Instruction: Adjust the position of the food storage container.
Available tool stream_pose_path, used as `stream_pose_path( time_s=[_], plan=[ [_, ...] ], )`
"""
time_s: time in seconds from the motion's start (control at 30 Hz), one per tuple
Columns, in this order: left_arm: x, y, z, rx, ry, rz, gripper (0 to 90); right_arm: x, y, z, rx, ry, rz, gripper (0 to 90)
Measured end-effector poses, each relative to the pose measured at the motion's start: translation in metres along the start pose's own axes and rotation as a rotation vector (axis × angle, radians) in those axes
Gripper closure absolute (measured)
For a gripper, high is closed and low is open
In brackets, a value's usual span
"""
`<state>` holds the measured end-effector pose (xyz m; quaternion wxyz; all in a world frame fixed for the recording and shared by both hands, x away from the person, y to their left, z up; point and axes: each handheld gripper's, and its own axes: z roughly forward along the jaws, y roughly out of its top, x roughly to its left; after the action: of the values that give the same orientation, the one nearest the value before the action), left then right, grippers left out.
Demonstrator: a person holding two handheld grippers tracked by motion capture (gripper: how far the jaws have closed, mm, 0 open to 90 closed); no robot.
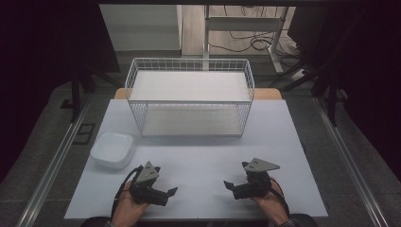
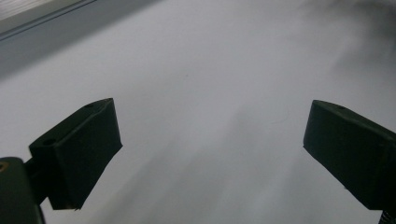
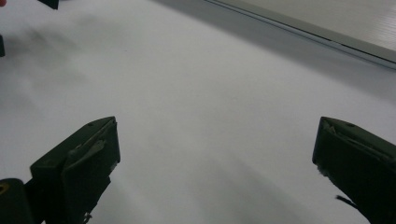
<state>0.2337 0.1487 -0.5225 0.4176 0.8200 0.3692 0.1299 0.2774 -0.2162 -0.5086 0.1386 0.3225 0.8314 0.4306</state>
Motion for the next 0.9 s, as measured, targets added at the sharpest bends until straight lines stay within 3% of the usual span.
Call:
stream_pose_path(
  time_s=[0.23,0.43,0.73,0.9],
  plan=[
    [0.005,0.000,0.000,-0.008,-0.021,-0.009,1.6,-0.002,0.000,0.000,-0.006,0.008,0.002,0.5],
    [0.004,0.002,-0.005,-0.028,0.022,0.001,6.3,-0.003,0.000,0.001,0.001,0.008,0.005,0.5],
    [0.015,0.007,-0.016,-0.054,0.025,-0.006,34.2,0.000,0.000,0.003,0.016,0.020,-0.008,0.6],
    [0.026,0.010,-0.022,-0.070,0.057,-0.014,48.8,0.002,0.001,0.003,0.011,0.023,-0.026,0.8]
  ],
)
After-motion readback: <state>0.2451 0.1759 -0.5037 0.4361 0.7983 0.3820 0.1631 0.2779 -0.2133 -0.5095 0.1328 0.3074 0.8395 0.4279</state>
